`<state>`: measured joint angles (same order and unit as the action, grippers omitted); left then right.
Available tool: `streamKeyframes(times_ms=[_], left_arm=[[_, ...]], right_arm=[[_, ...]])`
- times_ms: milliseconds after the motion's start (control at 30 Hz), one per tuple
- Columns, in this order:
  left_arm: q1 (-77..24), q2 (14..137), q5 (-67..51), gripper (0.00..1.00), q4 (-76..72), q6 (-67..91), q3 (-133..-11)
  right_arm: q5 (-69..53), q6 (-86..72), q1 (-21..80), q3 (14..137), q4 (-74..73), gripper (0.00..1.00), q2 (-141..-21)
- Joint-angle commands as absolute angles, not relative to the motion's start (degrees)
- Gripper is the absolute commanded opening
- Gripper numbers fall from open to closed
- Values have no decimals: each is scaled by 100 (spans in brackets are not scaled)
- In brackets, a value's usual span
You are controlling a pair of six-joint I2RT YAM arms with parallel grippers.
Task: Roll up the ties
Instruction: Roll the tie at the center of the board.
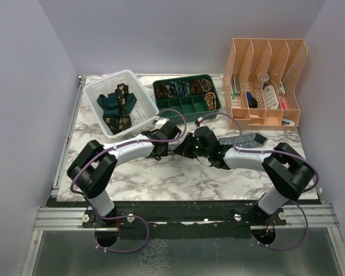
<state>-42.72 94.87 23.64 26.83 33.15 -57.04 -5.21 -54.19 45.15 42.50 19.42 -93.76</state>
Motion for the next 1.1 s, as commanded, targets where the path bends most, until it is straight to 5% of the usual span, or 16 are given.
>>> streamKeyframes(times_ms=[0,500,667,767,800,933,1067], left_arm=[[-4316,9588,1936,41,2516,3453,-5853],[-4279,8381,1852,69,2372,3459,-5932],[-3984,7833,1932,73,2562,3524,-5633],[-3657,7276,1917,74,2619,3675,-5180],[-3494,7066,1861,76,2613,3734,-4994],[-2705,6369,1252,78,2490,3733,-4223],[-2266,6011,715,79,2167,3519,-3710]], right_arm=[[-33,-5284,4511,4048,1574,12,-8949],[-255,-4521,4475,4161,1494,15,-8745],[-936,-3389,4471,4473,2101,39,-9019],[-1428,-2371,4473,4816,2396,44,-9335],[-1612,-2257,4474,5113,2261,43,-9496],[-2133,-2521,4485,6612,1031,14,-10456],[-2119,-3637,4516,6625,1499,8,-10953]])
